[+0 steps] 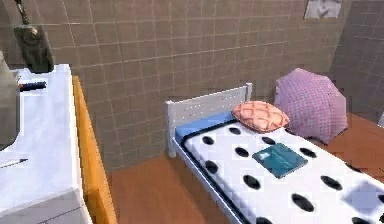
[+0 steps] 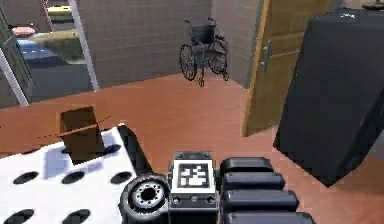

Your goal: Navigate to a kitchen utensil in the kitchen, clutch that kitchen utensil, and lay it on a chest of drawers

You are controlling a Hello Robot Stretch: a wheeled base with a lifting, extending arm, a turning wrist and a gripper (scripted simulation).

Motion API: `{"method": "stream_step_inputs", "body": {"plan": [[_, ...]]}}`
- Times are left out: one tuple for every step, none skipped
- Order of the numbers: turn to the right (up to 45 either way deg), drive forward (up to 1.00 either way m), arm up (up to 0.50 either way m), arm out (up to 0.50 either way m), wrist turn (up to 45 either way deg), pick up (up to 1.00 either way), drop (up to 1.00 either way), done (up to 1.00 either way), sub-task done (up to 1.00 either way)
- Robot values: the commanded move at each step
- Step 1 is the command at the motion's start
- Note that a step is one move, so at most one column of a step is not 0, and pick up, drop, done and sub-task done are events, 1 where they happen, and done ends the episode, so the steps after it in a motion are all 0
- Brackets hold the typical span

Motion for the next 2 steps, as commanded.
{"method": "stream_step_inputs", "body": {"plan": [[-45.0,0.0,0.0,0.0,0.0,0.0,0.0,0.0,0.0],[-36.0,0.0,0.0,0.0,0.0,0.0,0.0,0.0,0.0]]}}
